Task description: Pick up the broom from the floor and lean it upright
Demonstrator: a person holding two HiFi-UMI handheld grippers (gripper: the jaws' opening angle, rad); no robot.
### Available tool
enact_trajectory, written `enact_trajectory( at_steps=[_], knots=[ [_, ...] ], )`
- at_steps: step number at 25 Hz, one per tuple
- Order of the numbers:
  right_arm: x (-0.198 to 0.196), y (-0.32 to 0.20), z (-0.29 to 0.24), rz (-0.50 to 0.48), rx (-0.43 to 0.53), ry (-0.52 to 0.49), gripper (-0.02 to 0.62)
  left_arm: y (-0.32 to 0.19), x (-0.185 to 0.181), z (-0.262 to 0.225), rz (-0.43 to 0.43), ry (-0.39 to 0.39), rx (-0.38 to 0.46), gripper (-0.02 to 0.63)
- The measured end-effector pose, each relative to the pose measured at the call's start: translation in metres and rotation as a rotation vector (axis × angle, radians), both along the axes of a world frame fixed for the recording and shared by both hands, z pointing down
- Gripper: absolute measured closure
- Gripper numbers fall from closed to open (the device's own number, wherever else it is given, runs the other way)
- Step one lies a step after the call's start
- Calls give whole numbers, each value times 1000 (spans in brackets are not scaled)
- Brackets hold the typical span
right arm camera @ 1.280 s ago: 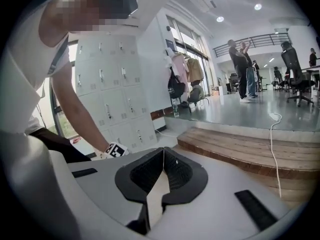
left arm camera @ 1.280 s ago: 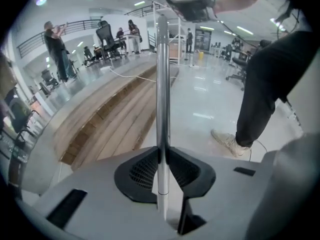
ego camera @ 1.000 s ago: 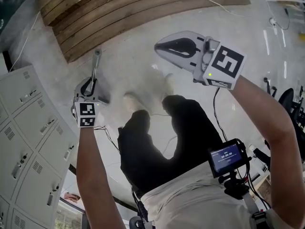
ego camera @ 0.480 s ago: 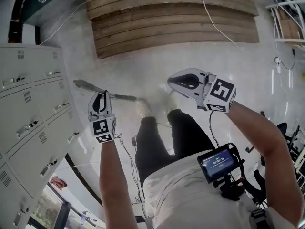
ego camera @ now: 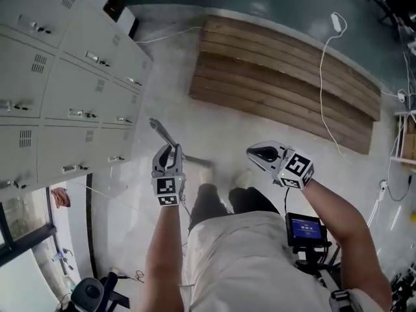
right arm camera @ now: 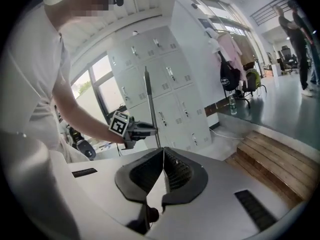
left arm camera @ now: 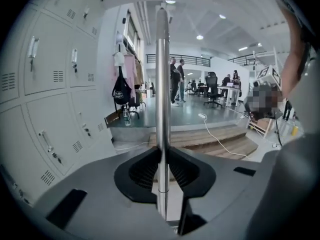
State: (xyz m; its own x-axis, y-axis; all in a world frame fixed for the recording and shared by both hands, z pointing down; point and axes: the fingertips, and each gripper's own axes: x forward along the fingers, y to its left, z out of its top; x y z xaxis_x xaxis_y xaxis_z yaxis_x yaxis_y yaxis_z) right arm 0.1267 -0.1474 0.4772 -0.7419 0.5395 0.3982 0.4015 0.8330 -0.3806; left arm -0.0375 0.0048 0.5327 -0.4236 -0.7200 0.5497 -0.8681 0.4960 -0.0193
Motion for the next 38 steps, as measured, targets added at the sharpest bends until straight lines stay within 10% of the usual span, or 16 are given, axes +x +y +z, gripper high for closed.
enact_trajectory(
  at_steps=[9, 22, 38],
  knots=[
    [-71, 10, -65, -283, 9, -10, 578, 51, -17, -86, -245, -39, 29, 537],
    [-222, 51, -115, -316, 57, -50, 578, 107, -63, -116, -236, -35, 108, 537],
    [-413, 186, -59, -852, 5, 55, 578, 248, -198, -23, -838, 97, -71, 537]
  ],
)
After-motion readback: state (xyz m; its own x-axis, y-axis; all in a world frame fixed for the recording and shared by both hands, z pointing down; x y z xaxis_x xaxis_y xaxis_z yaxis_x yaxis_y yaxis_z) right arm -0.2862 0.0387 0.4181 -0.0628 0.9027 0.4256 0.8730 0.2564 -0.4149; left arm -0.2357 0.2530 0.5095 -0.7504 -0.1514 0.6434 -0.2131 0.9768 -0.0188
